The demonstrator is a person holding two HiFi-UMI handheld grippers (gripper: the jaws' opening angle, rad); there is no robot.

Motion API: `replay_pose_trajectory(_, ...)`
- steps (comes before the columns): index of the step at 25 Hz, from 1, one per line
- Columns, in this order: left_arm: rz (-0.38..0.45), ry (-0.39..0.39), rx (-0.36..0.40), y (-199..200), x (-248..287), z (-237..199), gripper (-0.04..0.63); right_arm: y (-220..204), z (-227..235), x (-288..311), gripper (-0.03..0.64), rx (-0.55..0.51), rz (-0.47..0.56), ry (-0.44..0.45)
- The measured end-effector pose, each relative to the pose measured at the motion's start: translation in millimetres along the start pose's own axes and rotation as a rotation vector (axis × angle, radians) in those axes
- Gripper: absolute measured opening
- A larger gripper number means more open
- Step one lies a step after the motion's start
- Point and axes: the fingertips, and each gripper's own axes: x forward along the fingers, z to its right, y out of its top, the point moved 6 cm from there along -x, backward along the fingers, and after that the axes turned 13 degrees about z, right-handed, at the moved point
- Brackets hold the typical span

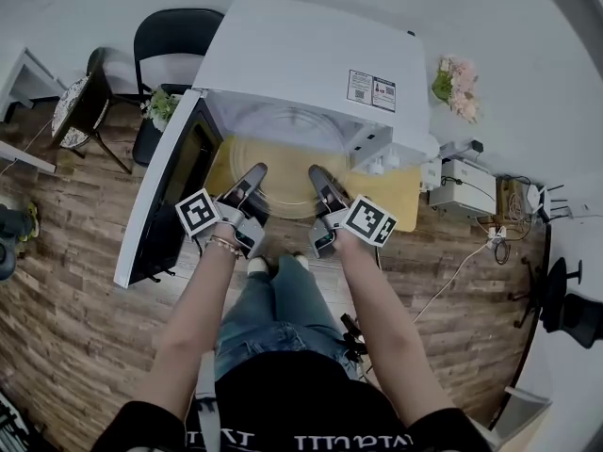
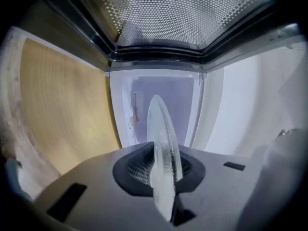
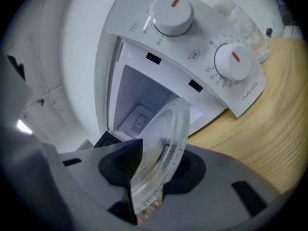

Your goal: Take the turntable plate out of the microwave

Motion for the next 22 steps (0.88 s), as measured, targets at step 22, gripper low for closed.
replay_pose_trajectory(22,0.242,-0.010,0.412,-54.3,-59.4,68.9,0.067,16.7,-59.4,-65.8,0.141,-0.168,-0.075,0.156)
